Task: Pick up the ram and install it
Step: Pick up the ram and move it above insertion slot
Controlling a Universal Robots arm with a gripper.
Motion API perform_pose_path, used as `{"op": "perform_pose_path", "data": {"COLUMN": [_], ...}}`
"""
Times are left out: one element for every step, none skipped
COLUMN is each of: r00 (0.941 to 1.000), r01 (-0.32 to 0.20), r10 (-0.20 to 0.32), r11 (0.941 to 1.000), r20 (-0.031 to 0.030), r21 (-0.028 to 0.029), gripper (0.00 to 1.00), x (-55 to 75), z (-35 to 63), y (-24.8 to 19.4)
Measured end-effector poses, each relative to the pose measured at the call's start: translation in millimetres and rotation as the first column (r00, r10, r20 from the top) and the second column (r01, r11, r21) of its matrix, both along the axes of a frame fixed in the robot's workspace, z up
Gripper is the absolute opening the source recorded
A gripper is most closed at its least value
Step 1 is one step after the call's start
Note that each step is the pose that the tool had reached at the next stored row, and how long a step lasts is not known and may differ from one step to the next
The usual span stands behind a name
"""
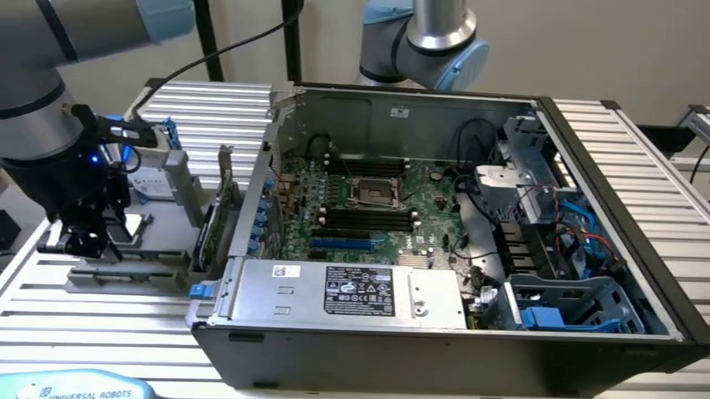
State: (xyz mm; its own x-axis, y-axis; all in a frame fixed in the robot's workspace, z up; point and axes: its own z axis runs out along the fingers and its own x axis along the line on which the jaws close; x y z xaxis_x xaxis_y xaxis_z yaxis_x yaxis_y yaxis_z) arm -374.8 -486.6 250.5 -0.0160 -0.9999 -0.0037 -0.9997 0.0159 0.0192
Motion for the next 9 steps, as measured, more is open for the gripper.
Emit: {"op": "perform_pose_path", "data": {"r00": [1.0,1.0,1.0,0.9999,0.9999,0.9999,0.9998,0.9997,0.9997], "r01": [-0.002,-0.005,-0.008,-0.011,-0.013,-0.016,-0.019,-0.022,-0.026], "r10": [0.002,0.005,0.008,0.011,0.013,0.016,0.019,0.022,0.026], "r11": [1.0,1.0,1.0,0.9999,0.9999,0.9999,0.9998,0.9997,0.9997], "r20": [-0.0002,-0.0004,-0.0006,-0.0007,-0.0006,-0.0007,-0.0009,-0.0008,-0.0008], "r21": [0.0,0.0,0.0,0.0,0.0001,0.0,0.0,0.0,0.0001], "gripper": [0.36,0.36,0.36,0.36,0.36,0.36,0.36,0.36,0.36], "x": [0.3,0.7,1.0,1.2,1.4,1.6,1.8,1.9,1.9], "z": [-1.9,-3.8,-5.5,-7.4,-9.2,-11.0,-12.7,-14.6,-16.6], "y": [-0.7,-1.4,-2.0,-2.6,-3.2,-3.7,-4.3,-4.8,-5.2]}}
